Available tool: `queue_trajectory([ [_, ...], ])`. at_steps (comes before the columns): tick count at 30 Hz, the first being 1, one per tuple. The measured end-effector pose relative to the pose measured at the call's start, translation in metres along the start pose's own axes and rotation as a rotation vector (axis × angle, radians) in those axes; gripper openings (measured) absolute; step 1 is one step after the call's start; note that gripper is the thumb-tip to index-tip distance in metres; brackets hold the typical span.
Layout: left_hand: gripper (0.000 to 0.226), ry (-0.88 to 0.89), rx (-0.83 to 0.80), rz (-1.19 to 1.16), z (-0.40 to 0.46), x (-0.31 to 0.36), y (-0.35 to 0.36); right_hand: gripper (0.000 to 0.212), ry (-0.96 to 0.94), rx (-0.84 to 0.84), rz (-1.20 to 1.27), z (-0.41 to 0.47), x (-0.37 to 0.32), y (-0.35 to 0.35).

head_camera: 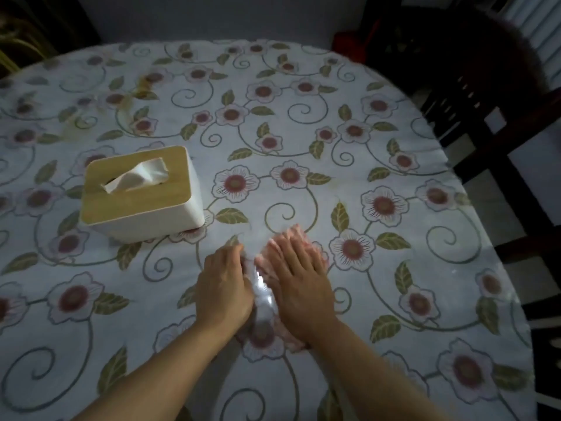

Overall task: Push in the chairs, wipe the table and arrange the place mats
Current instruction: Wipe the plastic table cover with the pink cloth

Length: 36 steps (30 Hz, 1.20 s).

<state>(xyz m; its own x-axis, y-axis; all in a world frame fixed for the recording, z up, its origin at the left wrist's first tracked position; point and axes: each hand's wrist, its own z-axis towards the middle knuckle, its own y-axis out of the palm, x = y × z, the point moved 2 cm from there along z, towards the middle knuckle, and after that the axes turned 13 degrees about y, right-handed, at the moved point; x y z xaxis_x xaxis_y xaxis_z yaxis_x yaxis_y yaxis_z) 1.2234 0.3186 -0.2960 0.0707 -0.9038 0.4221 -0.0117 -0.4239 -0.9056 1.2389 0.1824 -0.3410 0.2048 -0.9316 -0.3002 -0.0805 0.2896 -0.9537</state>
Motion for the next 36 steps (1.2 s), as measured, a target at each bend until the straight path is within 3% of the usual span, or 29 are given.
queue_trajectory([
  [3, 0.048, 0.094, -0.015, -0.014, 0.018, 0.016, 0.008, 0.053, 0.124, 0.08, -0.072, 0.005, 0.051, -0.012],
  [7, 0.048, 0.134, -0.009, 0.017, 0.046, 0.024, 0.014, 0.058, 0.517, 0.181, -0.195, 0.052, 0.133, -0.046],
  [10, 0.044, 0.124, -0.004, 0.018, 0.063, 0.023, 0.015, 0.063, 0.78, 0.073, -0.049, 0.093, 0.142, -0.045],
  [12, 0.043, 0.129, -0.006, 0.017, 0.071, 0.023, 0.015, 0.064, 0.62, 0.014, -0.152, 0.11, 0.116, -0.034],
  [15, 0.046, 0.109, -0.002, -0.006, 0.086, 0.026, 0.015, 0.059, 0.081, -0.008, -0.175, 0.11, 0.055, -0.014],
  [17, 0.048, 0.088, 0.005, -0.023, 0.096, 0.029, 0.014, 0.054, -0.071, -0.055, -0.131, 0.103, 0.045, -0.008],
  [19, 0.05, 0.079, 0.0, -0.037, 0.103, 0.032, 0.014, 0.056, -0.027, -0.019, -0.139, 0.113, 0.071, -0.013],
  [22, 0.052, 0.058, -0.013, -0.052, 0.113, 0.031, 0.015, 0.055, 0.308, 0.06, -0.185, 0.146, 0.127, -0.032],
  [24, 0.053, 0.035, -0.012, -0.052, 0.119, 0.027, 0.015, 0.056, 0.521, 0.019, -0.113, 0.173, 0.142, -0.041],
  [26, 0.053, 0.016, -0.012, -0.043, 0.125, 0.024, 0.013, 0.054, 0.585, -0.022, -0.096, 0.195, 0.126, -0.041],
  [29, 0.05, -0.006, -0.028, -0.037, 0.13, 0.02, 0.011, 0.041, 0.28, 0.033, -0.19, 0.206, 0.073, -0.032],
  [32, 0.054, -0.043, -0.051, -0.06, 0.133, 0.019, 0.01, 0.051, -0.061, -0.031, -0.153, 0.189, 0.022, -0.013],
  [34, 0.056, -0.051, -0.057, -0.053, 0.131, 0.023, 0.01, 0.058, -0.15, -0.115, -0.174, 0.174, 0.018, -0.006],
  [36, 0.057, -0.04, -0.065, -0.028, 0.13, 0.028, 0.01, 0.081, -0.102, -0.099, -0.331, 0.173, 0.049, -0.011],
])
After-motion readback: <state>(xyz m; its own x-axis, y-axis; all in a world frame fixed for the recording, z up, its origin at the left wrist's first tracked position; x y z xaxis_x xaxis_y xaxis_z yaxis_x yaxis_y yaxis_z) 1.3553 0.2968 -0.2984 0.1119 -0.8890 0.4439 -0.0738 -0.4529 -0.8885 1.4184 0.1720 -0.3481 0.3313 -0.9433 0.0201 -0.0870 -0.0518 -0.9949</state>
